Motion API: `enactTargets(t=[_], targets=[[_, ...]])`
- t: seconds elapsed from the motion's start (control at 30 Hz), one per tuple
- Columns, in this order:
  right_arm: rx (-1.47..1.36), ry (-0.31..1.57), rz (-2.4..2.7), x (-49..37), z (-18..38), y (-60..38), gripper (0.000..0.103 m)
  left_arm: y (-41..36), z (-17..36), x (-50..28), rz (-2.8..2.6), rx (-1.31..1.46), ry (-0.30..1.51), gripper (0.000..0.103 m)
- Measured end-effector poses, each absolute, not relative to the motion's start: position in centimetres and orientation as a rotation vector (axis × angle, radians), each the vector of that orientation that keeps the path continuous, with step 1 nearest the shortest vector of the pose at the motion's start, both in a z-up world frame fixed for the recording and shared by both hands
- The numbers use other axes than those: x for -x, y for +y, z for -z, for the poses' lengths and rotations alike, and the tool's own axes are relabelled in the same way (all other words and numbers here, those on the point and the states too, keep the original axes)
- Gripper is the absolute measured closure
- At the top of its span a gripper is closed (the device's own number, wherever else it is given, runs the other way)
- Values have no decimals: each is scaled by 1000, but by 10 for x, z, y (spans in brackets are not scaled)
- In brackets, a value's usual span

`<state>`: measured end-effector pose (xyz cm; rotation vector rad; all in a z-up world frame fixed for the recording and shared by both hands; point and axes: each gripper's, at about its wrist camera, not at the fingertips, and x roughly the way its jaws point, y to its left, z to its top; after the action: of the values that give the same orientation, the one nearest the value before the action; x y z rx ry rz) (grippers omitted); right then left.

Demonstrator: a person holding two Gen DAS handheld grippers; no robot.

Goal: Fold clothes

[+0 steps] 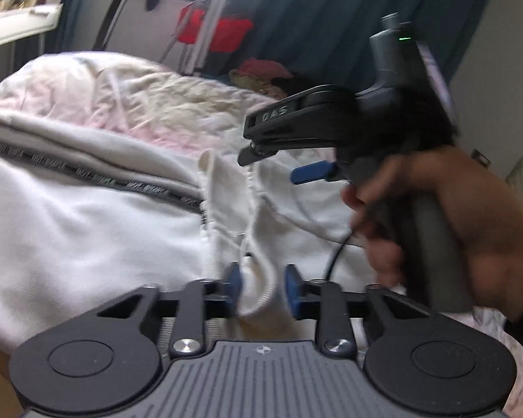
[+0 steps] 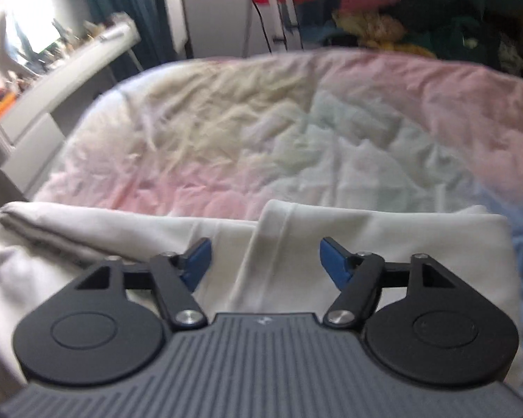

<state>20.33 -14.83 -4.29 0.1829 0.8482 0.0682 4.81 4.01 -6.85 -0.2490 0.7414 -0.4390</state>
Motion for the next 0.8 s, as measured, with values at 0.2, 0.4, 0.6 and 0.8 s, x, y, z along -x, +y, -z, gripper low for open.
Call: enactTargets(t=[0.2, 0.4, 0.6, 0.8], targets=[[-164, 901, 67, -236, 68, -137, 83, 47, 69, -51, 458, 279, 751, 93], [-45, 703, -63, -204, 34, -113, 92, 62, 56, -30, 469, 393, 747, 96], [15, 770, -124, -199, 57, -105, 92, 58, 57, -17, 445, 338, 775, 96], [-31, 783, -105, -202, 70, -108, 90, 58, 56, -20, 430, 294, 773, 88]])
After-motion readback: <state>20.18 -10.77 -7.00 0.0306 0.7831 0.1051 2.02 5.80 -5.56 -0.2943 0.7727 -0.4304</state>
